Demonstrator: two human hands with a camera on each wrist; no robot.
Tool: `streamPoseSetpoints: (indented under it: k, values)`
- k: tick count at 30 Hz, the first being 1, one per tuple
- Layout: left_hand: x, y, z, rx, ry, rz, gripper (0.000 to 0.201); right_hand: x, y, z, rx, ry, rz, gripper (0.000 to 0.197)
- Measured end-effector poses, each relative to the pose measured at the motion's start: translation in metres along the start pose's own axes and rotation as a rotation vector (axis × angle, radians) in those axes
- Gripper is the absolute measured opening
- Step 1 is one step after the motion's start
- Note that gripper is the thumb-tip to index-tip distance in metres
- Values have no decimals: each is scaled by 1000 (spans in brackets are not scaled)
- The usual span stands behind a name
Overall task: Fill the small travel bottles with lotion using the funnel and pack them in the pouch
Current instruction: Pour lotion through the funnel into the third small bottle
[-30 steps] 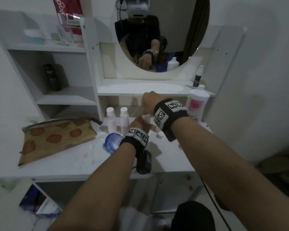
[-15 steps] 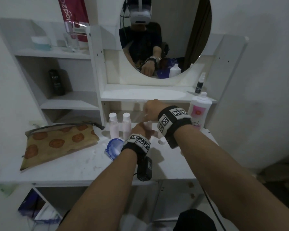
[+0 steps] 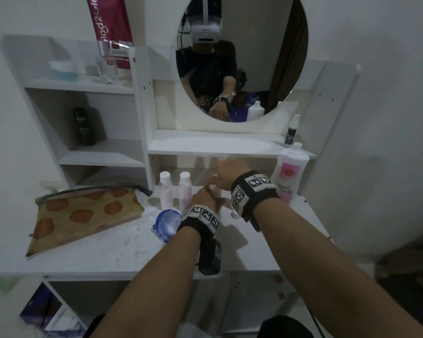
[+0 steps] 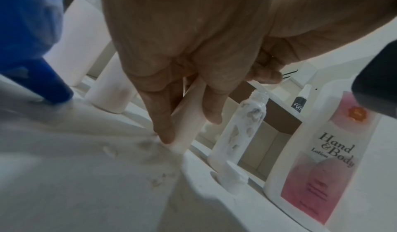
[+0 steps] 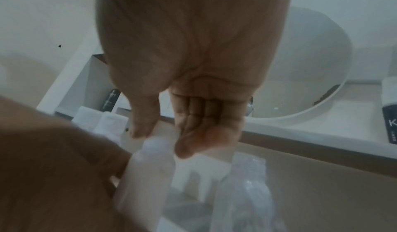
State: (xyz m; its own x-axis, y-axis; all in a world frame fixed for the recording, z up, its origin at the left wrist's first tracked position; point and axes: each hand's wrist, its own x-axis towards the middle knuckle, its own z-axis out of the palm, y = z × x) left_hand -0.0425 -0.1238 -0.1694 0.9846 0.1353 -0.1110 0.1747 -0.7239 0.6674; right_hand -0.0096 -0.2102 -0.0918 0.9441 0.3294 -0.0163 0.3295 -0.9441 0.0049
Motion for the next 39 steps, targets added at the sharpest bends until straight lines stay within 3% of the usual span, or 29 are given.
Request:
streamPoseSetpoints:
  k: [5, 9, 14, 20, 25, 28, 30, 39]
  values:
    - [4, -6, 2, -52, -7, -3, 33, -2, -2, -7, -43, 22, -95, 37]
    - [1, -2, 1, -32, -3, 5, 35, -2, -11, -6, -60, 65, -48, 41]
    - [5, -7, 0, -58, -21, -24, 36, 1, -8, -11, 11, -63, -81, 42]
    - [3, -8, -2, -88, -10, -60, 41, 2, -10, -7, -85, -2, -71, 52]
    - [3, -7, -1, -86, -8, -62, 40, -1, -7, -9, -19, -13, -106, 38]
    - [2, -4, -1, -61, -16, -64, 35, -2, -11, -3, -80, 69, -107, 45]
    - [2, -4, -2, -59, -20, -72, 34, -3, -10, -6, -65, 45, -116, 48]
    - [2, -8, -2, -75, -3, -67, 42, -4, -5, 6, 89, 26, -98, 36]
